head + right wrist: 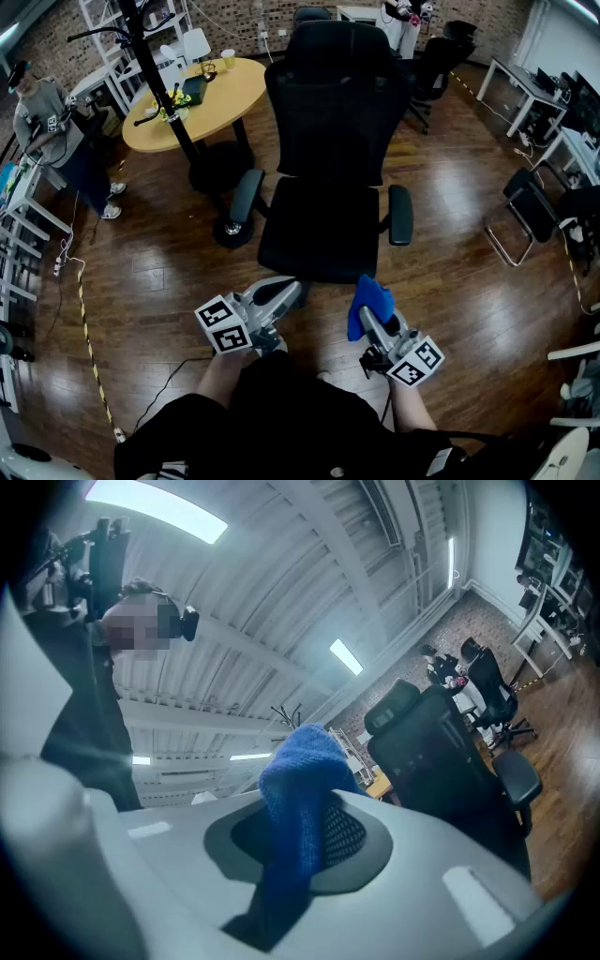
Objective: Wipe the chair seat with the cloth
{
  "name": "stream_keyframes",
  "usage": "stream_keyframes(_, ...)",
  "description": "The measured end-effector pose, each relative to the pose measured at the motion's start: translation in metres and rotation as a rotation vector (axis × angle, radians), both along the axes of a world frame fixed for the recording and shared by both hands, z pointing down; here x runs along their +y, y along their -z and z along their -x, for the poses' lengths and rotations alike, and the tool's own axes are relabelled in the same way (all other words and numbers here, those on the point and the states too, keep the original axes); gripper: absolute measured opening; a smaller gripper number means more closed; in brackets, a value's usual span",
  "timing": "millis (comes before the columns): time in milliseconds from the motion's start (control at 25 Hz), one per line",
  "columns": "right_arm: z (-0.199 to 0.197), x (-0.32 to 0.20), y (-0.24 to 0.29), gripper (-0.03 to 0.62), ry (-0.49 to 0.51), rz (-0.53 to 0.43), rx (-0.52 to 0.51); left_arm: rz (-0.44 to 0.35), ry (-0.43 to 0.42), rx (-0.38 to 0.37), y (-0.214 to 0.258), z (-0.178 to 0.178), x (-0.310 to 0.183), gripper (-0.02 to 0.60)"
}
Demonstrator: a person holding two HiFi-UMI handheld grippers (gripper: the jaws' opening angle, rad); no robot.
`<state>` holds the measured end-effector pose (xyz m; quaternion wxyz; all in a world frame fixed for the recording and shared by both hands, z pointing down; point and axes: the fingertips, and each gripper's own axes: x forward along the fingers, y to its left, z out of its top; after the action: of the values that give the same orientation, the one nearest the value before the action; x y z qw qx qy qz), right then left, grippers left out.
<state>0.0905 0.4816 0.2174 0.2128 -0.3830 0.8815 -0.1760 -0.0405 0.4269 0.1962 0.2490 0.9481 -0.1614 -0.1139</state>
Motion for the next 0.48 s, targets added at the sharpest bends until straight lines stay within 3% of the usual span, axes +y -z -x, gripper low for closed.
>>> stream_keyframes(240,0.016,-0.083,-0.013,0.065,-0.013,0.024,0.058,0.006,0.021,0.022,-0.016,0.018,-0.083,-0.008)
stream_keyframes(480,0.038,-0.209,-0.025,0.064,-0.062,0.091,0.099,0.058,-0.008,0.079,-0.038,0.037,-0.208,-0.008)
